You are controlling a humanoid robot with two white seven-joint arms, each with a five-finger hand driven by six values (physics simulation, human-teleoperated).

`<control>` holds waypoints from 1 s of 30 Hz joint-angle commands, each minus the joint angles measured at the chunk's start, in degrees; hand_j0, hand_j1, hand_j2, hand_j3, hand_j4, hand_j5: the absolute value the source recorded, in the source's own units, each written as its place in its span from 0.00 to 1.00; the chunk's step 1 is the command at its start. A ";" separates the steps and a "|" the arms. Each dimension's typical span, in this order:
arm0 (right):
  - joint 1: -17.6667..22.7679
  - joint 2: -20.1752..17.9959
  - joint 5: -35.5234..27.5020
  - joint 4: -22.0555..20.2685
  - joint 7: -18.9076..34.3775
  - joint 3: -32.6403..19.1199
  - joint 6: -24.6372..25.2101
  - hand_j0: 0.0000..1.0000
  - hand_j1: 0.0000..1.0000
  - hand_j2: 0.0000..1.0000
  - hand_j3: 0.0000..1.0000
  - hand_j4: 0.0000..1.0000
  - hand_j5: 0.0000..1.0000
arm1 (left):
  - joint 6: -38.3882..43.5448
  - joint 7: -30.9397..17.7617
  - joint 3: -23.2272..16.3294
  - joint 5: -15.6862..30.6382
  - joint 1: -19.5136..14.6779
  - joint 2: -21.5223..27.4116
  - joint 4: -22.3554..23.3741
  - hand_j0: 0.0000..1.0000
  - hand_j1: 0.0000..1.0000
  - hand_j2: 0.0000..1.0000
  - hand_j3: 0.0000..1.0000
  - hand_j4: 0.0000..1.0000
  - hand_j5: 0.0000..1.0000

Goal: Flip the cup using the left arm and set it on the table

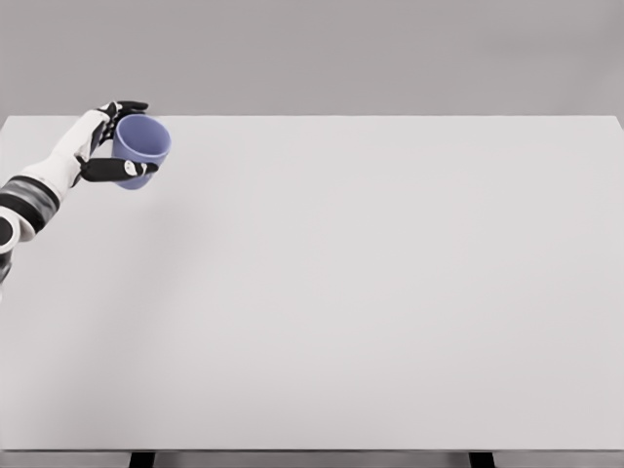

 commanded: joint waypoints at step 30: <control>0.00 0.00 -0.01 -0.02 -0.05 0.00 -0.03 1.00 1.00 1.00 1.00 1.00 1.00 | -0.03 0.02 2.32 0.21 1.94 -2.00 -0.63 1.00 1.00 1.00 1.00 1.00 1.00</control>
